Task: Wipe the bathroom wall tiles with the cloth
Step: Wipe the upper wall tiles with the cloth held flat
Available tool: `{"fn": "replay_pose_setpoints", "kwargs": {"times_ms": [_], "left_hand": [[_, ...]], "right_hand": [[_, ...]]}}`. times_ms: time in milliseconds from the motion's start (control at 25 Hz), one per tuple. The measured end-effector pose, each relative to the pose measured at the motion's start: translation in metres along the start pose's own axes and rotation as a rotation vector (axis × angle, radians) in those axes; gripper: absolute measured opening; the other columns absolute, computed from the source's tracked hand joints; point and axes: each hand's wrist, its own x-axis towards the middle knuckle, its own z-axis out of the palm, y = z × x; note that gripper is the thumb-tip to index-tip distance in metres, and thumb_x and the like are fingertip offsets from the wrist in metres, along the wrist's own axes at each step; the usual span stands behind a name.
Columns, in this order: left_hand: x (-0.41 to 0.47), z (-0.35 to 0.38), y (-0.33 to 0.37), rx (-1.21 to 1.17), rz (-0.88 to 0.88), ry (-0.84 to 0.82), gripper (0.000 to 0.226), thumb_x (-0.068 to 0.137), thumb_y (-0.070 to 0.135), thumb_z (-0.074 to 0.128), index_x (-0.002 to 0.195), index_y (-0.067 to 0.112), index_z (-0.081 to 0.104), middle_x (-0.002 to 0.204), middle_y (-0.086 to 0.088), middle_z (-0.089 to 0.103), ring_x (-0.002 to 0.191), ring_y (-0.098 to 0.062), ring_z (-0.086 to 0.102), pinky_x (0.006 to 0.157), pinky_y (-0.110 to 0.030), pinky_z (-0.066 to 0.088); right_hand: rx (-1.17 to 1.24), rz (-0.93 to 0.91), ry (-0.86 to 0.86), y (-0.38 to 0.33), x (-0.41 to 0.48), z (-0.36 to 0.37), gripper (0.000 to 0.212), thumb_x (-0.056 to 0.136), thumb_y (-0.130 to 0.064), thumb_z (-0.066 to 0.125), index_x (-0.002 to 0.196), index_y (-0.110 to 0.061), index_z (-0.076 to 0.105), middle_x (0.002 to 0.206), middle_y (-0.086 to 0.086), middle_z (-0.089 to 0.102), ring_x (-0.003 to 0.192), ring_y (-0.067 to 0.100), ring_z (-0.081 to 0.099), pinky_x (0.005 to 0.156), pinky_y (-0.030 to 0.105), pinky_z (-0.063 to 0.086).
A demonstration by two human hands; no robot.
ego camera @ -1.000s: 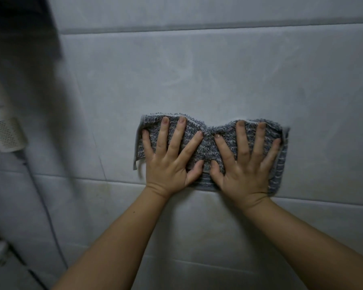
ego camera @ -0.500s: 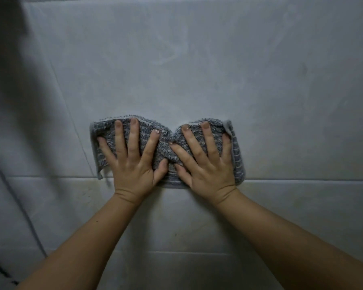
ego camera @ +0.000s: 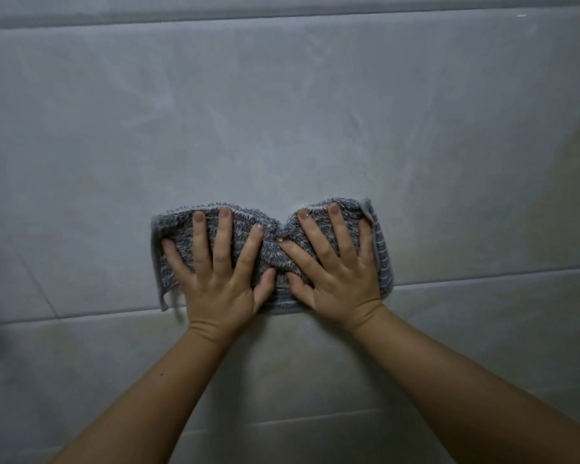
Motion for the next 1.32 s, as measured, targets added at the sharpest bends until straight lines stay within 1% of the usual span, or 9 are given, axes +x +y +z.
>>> {"fn": "replay_pose_setpoints", "kwargs": {"times_ms": [280,440,600,800,960,1080,1160,1240,1320], "left_hand": [[0.027,0.013,0.076,0.007,0.031,0.019,0.067,0.095,0.055,0.041,0.154,0.028,0.023,0.159,-0.013,0.015,0.152,-0.035,0.001,0.112,-0.068,0.007],[0.042,0.02,0.122,0.031,0.039,0.022,0.069,0.095,0.057,0.042,0.154,0.027,0.025,0.159,-0.013,0.016,0.152,-0.035,0.002,0.112,-0.069,0.008],[0.058,0.028,0.173,0.029,0.044,0.021,0.067,0.094,0.057,0.044,0.153,0.028,0.028,0.158,-0.014,0.024,0.152,-0.035,0.003,0.113,-0.068,0.008],[0.07,0.034,0.217,0.017,0.045,0.007,0.067,0.093,0.057,0.046,0.152,0.029,0.03,0.157,-0.012,0.027,0.152,-0.034,0.004,0.114,-0.066,0.005],[0.116,0.029,0.232,0.032,0.045,0.027,0.064,0.094,0.055,0.044,0.151,0.029,0.033,0.158,-0.011,0.026,0.15,-0.035,0.012,0.114,-0.066,0.006],[0.177,0.025,0.258,0.009,-0.025,0.056,0.06,0.096,0.052,0.04,0.152,0.029,0.035,0.16,-0.011,0.026,0.147,-0.037,0.02,0.113,-0.067,0.01],[0.208,0.024,0.277,0.011,-0.083,0.063,0.059,0.096,0.051,0.038,0.151,0.028,0.036,0.158,-0.012,0.028,0.146,-0.037,0.021,0.113,-0.068,0.013],[0.214,0.027,0.292,0.026,-0.12,0.057,0.06,0.097,0.052,0.037,0.152,0.029,0.036,0.159,-0.012,0.028,0.147,-0.037,0.02,0.113,-0.068,0.013],[0.201,0.033,0.312,0.045,-0.081,0.031,0.062,0.096,0.053,0.039,0.153,0.03,0.03,0.161,-0.012,0.024,0.148,-0.037,0.017,0.114,-0.068,0.01]], "right_hand": [[-0.017,0.015,0.018,0.072,-0.026,-0.017,0.052,0.089,-0.047,0.051,0.138,-0.032,0.043,0.15,0.003,0.036,0.144,0.035,0.023,0.115,0.057,0.015],[-0.037,0.024,0.018,0.116,-0.041,-0.029,0.051,0.089,-0.046,0.049,0.138,-0.032,0.042,0.15,0.004,0.035,0.146,0.035,0.019,0.116,0.058,0.014],[-0.049,0.026,0.006,0.167,-0.058,-0.04,0.051,0.088,-0.045,0.05,0.137,-0.031,0.043,0.148,0.006,0.036,0.142,0.037,0.023,0.116,0.058,0.013],[-0.081,0.004,-0.023,0.209,-0.072,-0.05,0.052,0.087,-0.045,0.049,0.137,-0.031,0.042,0.149,0.006,0.035,0.147,0.034,0.015,0.116,0.059,0.013],[-0.068,0.054,-0.007,0.234,-0.044,-0.059,0.049,0.088,-0.042,0.047,0.135,-0.029,0.043,0.151,0.008,0.032,0.143,0.04,0.021,0.116,0.06,0.01],[-0.074,0.117,0.017,0.27,-0.004,-0.072,0.049,0.09,-0.038,0.045,0.137,-0.027,0.042,0.154,0.008,0.027,0.143,0.041,0.021,0.116,0.061,0.011],[-0.085,0.108,0.018,0.3,0.017,-0.082,0.053,0.089,-0.038,0.047,0.14,-0.028,0.04,0.155,0.008,0.027,0.144,0.04,0.02,0.116,0.061,0.011],[-0.082,0.121,0.005,0.322,0.015,-0.088,0.056,0.089,-0.04,0.047,0.143,-0.029,0.038,0.156,0.009,0.027,0.145,0.039,0.018,0.116,0.061,0.01],[-0.082,0.152,-0.02,0.334,-0.01,-0.091,0.057,0.089,-0.042,0.046,0.143,-0.029,0.037,0.156,0.009,0.024,0.146,0.039,0.013,0.116,0.061,0.008]]}}
